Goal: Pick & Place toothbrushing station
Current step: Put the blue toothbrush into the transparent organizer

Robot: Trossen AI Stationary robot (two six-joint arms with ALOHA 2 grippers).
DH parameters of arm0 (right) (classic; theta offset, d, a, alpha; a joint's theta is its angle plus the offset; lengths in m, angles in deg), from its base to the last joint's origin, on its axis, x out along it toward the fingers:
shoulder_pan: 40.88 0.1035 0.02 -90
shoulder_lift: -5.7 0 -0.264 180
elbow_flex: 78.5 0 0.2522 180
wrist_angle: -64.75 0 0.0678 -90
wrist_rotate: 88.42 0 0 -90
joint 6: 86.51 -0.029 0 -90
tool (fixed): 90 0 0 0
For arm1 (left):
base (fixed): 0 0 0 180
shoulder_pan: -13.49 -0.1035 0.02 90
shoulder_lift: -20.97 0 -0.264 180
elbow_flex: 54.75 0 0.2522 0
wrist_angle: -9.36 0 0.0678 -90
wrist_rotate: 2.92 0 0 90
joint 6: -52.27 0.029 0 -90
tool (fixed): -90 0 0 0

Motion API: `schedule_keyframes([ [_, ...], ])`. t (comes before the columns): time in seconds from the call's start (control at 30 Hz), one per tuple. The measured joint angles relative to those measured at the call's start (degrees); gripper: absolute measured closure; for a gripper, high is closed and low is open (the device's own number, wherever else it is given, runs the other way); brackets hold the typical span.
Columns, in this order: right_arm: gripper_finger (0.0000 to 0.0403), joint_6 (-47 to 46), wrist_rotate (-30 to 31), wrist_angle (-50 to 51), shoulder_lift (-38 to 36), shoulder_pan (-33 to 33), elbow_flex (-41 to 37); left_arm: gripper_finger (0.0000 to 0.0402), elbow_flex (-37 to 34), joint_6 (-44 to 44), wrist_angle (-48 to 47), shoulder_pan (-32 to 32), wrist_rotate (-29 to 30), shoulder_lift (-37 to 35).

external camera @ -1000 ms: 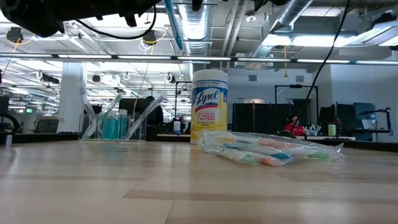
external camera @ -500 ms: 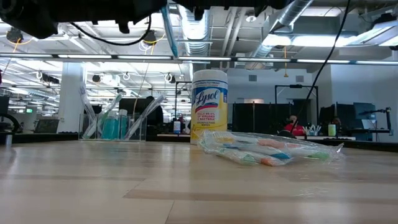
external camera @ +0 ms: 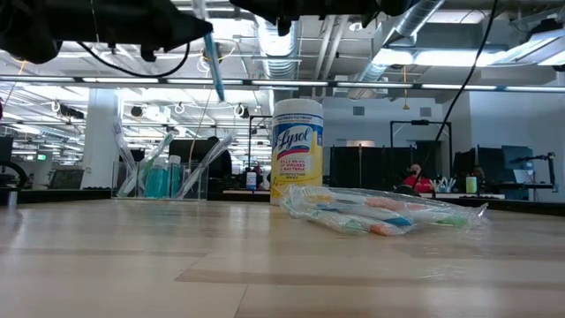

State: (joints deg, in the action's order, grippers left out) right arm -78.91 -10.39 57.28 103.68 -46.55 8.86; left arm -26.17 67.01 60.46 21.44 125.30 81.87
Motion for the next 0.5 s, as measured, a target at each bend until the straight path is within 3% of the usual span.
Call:
schedule_keyframes([
  [0.37,0.0346,0.3,0.0,0.5,0.0,2.5,0.0,0.039,-0.8,-1.3,-7.1,-4.7,9.9,-0.5],
  [0.5,0.0346,0.5,0.0,1.1,0.0,3.5,0.0,0.039,-0.8,-3.0,-8.2,-7.3,10.1,-0.5],
])
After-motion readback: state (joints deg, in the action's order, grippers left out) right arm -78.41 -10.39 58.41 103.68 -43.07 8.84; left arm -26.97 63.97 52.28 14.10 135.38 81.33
